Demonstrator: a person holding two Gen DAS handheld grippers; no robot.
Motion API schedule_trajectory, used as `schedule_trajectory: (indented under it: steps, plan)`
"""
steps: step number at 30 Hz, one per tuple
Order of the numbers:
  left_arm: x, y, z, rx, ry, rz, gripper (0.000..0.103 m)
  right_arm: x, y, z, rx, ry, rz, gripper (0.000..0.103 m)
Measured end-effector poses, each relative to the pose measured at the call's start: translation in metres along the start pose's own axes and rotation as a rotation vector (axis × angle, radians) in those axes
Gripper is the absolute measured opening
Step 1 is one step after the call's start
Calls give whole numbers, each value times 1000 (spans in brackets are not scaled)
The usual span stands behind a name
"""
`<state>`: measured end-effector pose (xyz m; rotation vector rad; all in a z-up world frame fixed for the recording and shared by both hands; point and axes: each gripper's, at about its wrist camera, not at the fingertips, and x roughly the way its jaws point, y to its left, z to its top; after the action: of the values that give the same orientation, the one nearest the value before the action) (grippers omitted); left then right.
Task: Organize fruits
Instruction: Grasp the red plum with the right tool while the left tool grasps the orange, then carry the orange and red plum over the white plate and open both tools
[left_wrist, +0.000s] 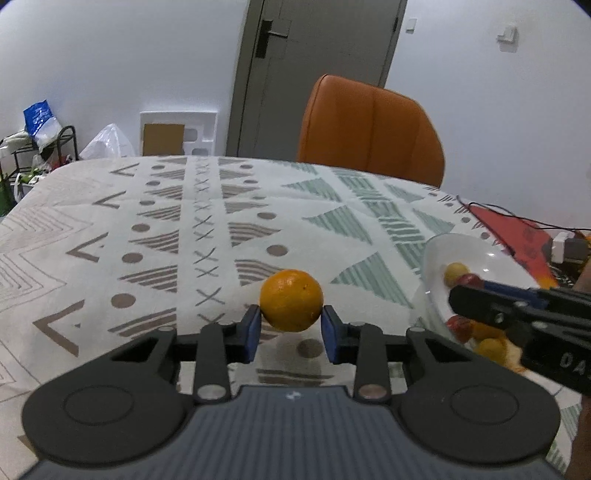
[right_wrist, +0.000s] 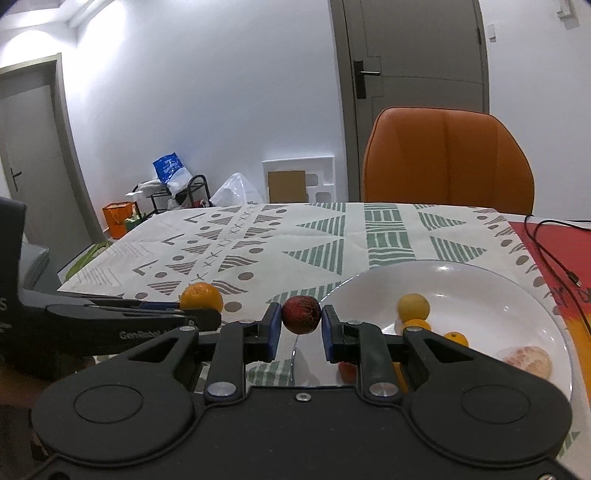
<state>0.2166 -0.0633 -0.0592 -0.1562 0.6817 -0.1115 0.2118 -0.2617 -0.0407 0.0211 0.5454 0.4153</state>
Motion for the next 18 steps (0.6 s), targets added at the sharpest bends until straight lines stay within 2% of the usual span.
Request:
schedule_trajectory:
  steps: [18]
  plan:
    - [-23, -41, 7, 57, -56, -52, 33, -34, -32, -9, 72, -50, -67, 22]
